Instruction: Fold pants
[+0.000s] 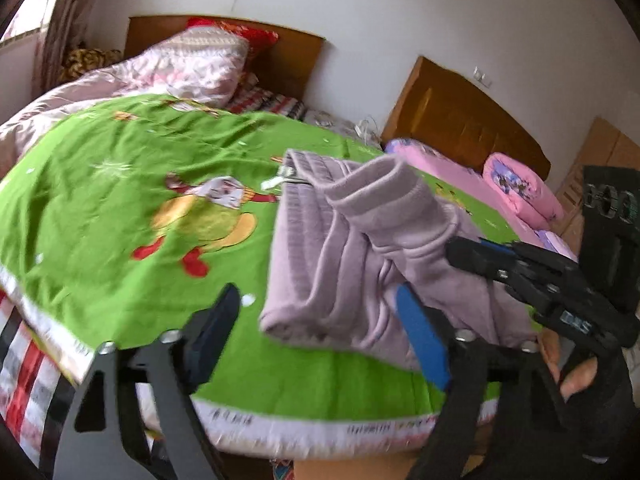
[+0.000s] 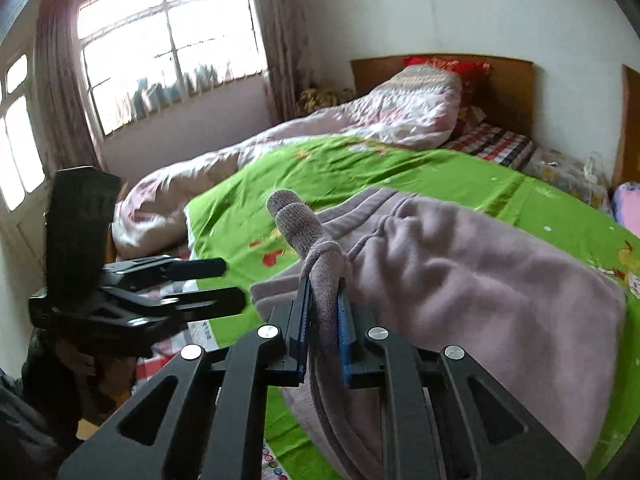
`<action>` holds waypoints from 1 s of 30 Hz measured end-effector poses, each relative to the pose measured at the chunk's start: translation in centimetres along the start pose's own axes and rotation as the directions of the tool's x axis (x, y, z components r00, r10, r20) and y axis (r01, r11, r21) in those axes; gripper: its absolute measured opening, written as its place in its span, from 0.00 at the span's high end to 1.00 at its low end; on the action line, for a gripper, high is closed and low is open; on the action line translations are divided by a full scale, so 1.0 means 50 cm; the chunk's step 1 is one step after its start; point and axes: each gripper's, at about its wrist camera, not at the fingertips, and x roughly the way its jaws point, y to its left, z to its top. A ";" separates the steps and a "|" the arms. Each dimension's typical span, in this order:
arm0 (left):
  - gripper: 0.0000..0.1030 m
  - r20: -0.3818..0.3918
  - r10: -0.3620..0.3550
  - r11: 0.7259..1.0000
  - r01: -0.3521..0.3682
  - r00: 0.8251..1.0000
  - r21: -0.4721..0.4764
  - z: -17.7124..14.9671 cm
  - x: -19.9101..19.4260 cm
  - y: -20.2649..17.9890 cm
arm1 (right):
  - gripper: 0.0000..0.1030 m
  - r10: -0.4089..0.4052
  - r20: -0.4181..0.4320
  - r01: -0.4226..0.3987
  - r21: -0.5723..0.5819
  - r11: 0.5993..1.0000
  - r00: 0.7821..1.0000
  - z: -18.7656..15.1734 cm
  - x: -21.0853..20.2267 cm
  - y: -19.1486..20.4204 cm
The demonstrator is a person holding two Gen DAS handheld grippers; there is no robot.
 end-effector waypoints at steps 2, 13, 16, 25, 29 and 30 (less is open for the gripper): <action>0.44 -0.038 -0.024 1.000 0.024 0.999 0.005 0.013 0.028 -0.007 | 0.87 -0.010 0.011 0.010 0.003 1.000 1.000 -0.002 -0.010 0.001; 0.75 -0.104 0.096 0.995 -0.093 0.990 0.039 0.026 0.085 -0.022 | 0.87 -0.019 0.035 0.018 0.022 1.000 0.999 -0.006 -0.033 -0.009; 0.92 -0.020 0.084 0.993 -0.082 0.996 0.086 0.038 0.048 -0.038 | 0.87 -0.019 0.044 0.018 0.024 1.000 0.999 -0.004 -0.037 -0.009; 0.92 -0.026 -0.077 0.982 0.071 0.997 -0.175 0.008 0.081 0.088 | 0.88 -0.029 -0.037 0.025 -0.113 0.993 0.999 -0.048 0.006 0.068; 0.92 -0.011 -0.162 0.956 0.155 0.987 -0.249 0.004 0.086 0.122 | 0.88 -0.086 -0.083 0.066 -0.218 0.974 0.993 -0.089 0.041 0.103; 0.92 -0.012 -0.160 0.958 0.152 0.987 -0.244 0.006 0.087 0.121 | 0.88 -0.093 -0.070 0.075 -0.233 0.970 0.993 -0.083 0.033 0.108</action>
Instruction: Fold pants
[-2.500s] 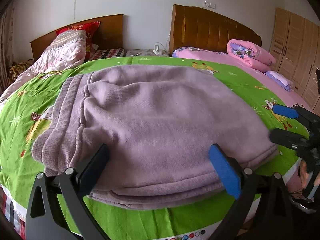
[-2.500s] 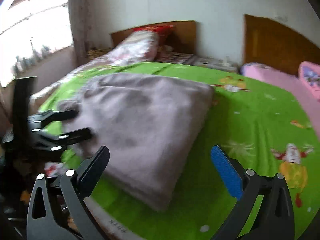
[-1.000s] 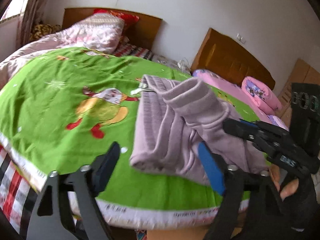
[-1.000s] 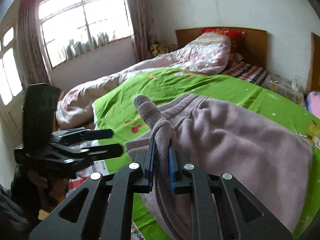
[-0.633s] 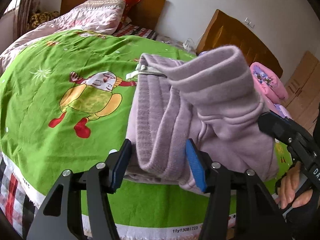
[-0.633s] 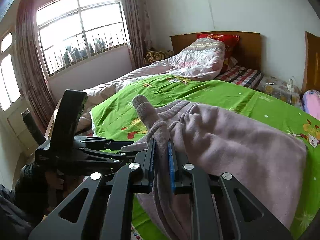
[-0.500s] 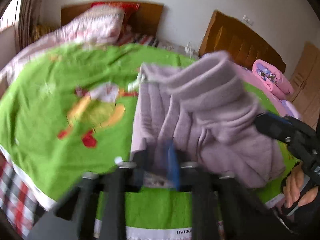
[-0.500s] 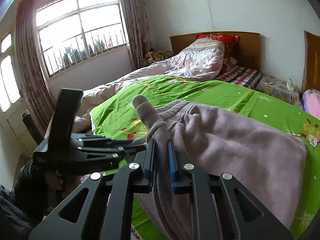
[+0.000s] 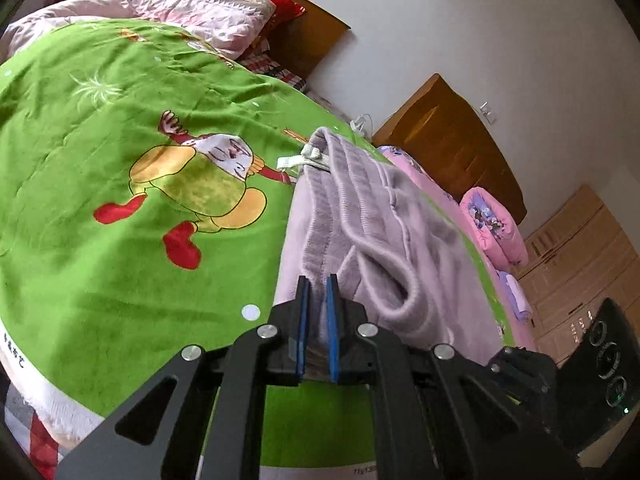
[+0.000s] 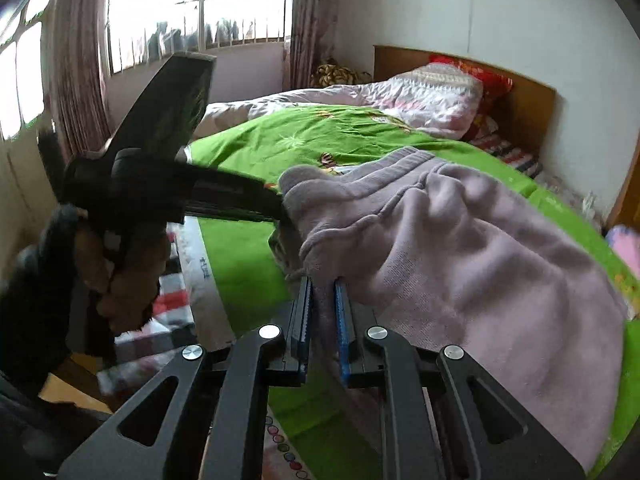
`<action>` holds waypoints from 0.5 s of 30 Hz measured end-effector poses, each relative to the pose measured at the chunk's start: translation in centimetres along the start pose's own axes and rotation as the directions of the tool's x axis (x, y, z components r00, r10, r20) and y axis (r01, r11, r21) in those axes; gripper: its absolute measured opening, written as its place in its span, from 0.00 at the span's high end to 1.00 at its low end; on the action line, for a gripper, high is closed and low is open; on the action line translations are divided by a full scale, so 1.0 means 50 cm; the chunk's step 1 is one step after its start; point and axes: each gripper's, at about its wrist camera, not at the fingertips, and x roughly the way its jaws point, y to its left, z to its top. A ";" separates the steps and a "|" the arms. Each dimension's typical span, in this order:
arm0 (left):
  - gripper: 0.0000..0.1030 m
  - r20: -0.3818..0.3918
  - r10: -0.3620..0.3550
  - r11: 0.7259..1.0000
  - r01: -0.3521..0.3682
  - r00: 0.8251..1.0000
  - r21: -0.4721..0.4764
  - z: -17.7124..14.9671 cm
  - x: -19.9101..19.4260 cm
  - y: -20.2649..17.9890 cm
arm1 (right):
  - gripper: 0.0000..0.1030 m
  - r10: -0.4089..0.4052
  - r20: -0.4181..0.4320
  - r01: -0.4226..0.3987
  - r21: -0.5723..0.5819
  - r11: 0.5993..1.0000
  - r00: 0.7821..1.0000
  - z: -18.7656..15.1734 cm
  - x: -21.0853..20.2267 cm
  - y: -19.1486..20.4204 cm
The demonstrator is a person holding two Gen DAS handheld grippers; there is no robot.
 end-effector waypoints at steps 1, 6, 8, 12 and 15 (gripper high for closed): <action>0.92 -0.002 0.000 1.000 0.000 1.000 0.002 0.004 0.003 0.001 | 0.88 -0.005 0.007 0.005 -0.008 1.000 1.000 0.004 -0.006 0.001; 0.81 0.059 0.050 0.996 -0.046 0.997 -0.074 0.015 -0.020 0.027 | 0.78 -0.030 -0.037 0.029 -0.047 0.999 0.999 -0.022 0.035 0.017; 0.56 0.112 0.117 0.988 -0.104 0.987 -0.114 0.020 -0.056 0.029 | 0.54 0.018 -0.033 -0.021 -0.090 0.996 0.999 -0.025 0.030 0.037; 0.45 0.213 0.157 0.986 -0.167 0.964 0.028 0.040 -0.130 -0.060 | 0.24 0.050 -0.033 -0.054 -0.113 0.992 0.998 -0.023 0.009 0.063; 0.30 0.208 0.078 0.977 -0.116 0.975 0.177 0.045 -0.139 -0.160 | 0.29 0.093 -0.003 -0.093 -0.060 0.994 0.996 -0.021 -0.052 0.030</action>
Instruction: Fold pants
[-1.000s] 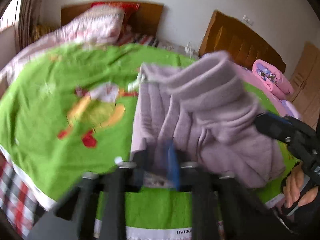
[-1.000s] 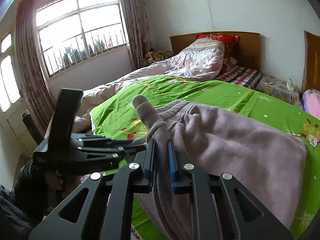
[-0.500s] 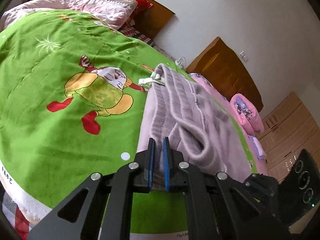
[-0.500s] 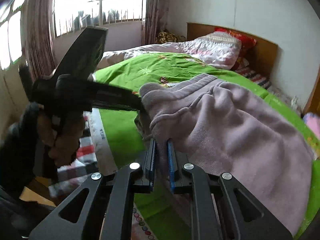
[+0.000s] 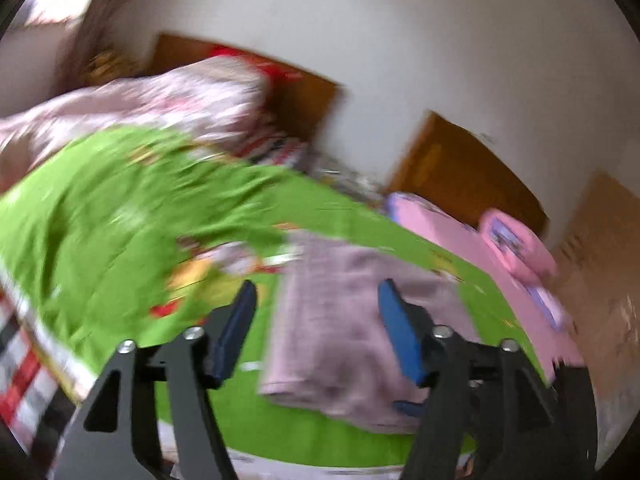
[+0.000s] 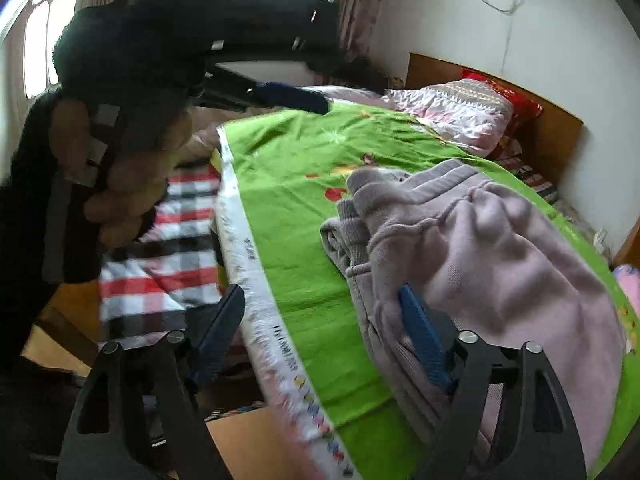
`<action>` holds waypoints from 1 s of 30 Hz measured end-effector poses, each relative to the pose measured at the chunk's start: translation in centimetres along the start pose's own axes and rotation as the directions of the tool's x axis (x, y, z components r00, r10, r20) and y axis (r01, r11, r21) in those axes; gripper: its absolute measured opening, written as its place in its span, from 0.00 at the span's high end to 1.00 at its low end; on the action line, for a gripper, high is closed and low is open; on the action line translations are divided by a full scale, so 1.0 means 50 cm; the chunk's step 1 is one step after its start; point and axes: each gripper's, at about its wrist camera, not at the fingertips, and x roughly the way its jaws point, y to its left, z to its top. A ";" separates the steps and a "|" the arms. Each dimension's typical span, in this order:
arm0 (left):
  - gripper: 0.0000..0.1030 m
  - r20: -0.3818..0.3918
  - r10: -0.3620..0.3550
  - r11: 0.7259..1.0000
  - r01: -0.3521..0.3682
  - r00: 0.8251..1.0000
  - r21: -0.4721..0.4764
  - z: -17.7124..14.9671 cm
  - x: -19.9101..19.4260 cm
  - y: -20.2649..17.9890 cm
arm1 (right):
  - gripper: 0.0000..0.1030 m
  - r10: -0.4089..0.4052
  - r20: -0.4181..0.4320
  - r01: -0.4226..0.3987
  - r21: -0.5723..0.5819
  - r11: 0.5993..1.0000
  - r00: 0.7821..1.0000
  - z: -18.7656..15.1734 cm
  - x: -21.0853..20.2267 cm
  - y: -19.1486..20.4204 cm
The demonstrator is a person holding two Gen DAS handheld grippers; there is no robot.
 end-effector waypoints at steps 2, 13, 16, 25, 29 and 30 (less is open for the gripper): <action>0.23 -0.025 -0.052 0.994 0.054 0.998 0.096 0.006 0.012 -0.065 | 0.29 -0.004 0.017 0.004 0.023 1.000 1.000 -0.013 -0.055 -0.028; 0.18 -0.256 0.107 0.964 -0.037 0.961 0.265 -0.105 0.196 -0.128 | 0.29 0.067 -0.049 -0.039 0.432 0.901 0.997 -0.193 -0.188 -0.232; 0.18 -0.259 0.119 0.960 -0.045 0.959 0.275 -0.109 0.200 -0.128 | 0.29 0.019 -0.066 0.007 0.363 0.932 0.998 -0.214 -0.178 -0.192; 0.18 -0.262 0.164 0.938 -0.069 0.951 0.338 -0.116 0.197 -0.144 | 0.29 0.021 -0.093 0.013 0.352 0.936 0.995 -0.195 -0.192 -0.200; 0.17 -0.326 0.081 0.959 0.016 0.942 0.284 -0.047 0.168 -0.168 | 0.29 -0.060 -0.077 0.079 0.277 0.958 0.995 -0.145 -0.237 -0.235; 0.11 -0.306 0.063 0.958 0.029 0.950 0.287 -0.026 0.162 -0.178 | 0.26 -0.124 -0.057 0.135 0.276 0.952 0.991 -0.121 -0.245 -0.263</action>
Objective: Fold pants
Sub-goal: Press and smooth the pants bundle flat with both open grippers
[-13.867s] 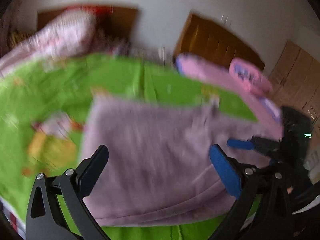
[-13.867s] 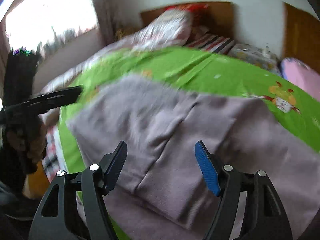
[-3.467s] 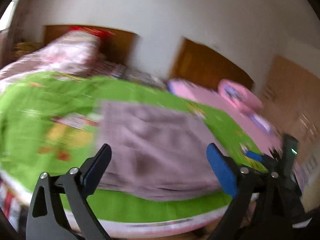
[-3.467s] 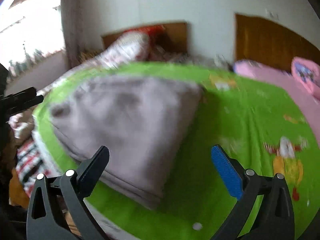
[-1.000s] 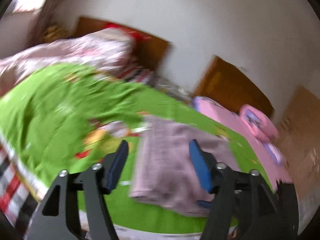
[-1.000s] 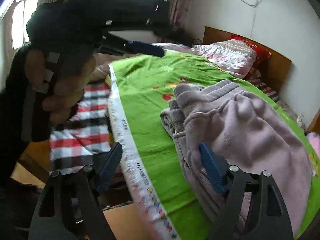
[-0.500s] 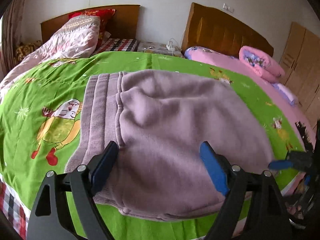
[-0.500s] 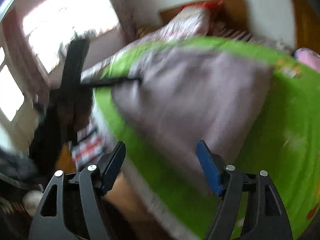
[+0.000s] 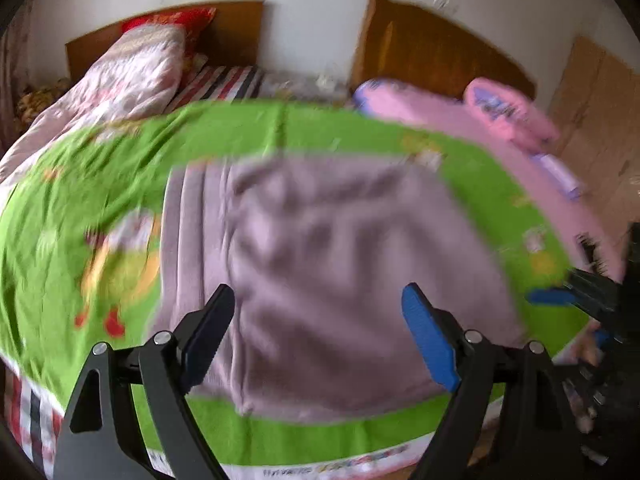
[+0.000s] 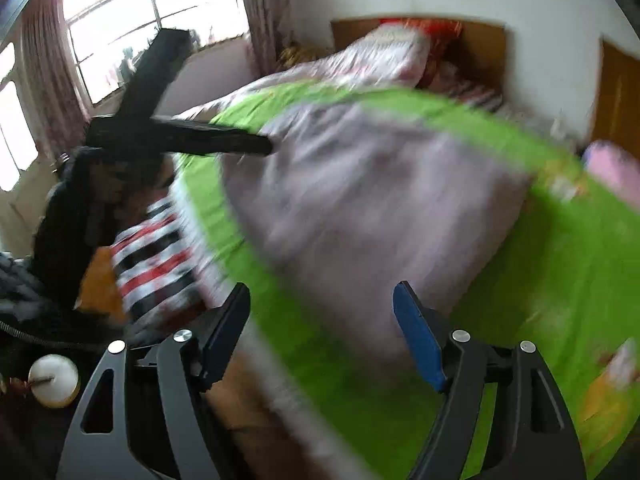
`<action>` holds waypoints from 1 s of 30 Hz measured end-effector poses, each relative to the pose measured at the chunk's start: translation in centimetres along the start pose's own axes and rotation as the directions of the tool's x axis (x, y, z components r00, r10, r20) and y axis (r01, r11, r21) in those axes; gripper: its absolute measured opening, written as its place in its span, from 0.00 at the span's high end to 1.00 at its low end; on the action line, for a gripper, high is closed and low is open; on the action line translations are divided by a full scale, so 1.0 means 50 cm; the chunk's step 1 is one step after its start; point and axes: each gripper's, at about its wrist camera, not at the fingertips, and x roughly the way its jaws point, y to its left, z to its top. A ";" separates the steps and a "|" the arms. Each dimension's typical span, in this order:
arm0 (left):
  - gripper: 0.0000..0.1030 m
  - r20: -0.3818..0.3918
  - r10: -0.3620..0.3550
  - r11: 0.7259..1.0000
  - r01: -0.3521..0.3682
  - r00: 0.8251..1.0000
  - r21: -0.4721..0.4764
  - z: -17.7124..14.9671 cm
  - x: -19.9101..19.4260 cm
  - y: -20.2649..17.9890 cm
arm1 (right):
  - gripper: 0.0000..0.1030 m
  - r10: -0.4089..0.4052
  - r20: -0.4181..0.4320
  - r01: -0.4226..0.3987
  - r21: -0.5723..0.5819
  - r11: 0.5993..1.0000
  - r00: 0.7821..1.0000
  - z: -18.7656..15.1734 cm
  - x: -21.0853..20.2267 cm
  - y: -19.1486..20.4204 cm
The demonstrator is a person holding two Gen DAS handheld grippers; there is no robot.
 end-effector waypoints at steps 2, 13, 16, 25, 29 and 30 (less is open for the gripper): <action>0.06 0.075 0.025 0.999 -0.027 0.997 0.033 0.058 -0.018 -0.013 | 0.23 -0.099 0.059 0.097 0.030 0.995 0.993 0.055 0.009 -0.038; 0.06 -0.078 0.138 0.990 -0.135 0.987 0.048 0.096 0.217 0.048 | 0.22 -0.151 -0.130 0.163 0.094 0.982 0.980 0.097 0.239 -0.083; 0.05 -0.049 0.106 0.994 -0.106 0.993 0.002 0.087 0.206 0.071 | 0.22 -0.151 -0.117 0.159 0.064 0.985 0.982 0.065 0.224 -0.076; 0.05 -0.001 0.090 0.990 -0.090 0.996 -0.111 0.079 0.195 0.104 | 0.21 -0.095 -0.023 0.098 0.203 0.974 0.995 0.076 0.177 -0.129; 0.05 0.002 0.117 0.987 -0.116 0.993 -0.112 0.080 0.196 0.101 | 0.20 -0.082 -0.073 0.093 0.163 0.982 0.994 0.111 0.234 -0.144; 0.05 0.001 0.124 0.985 -0.123 0.992 -0.117 0.081 0.196 0.101 | 0.17 -0.078 -0.112 0.095 0.155 0.983 0.991 0.107 0.251 -0.148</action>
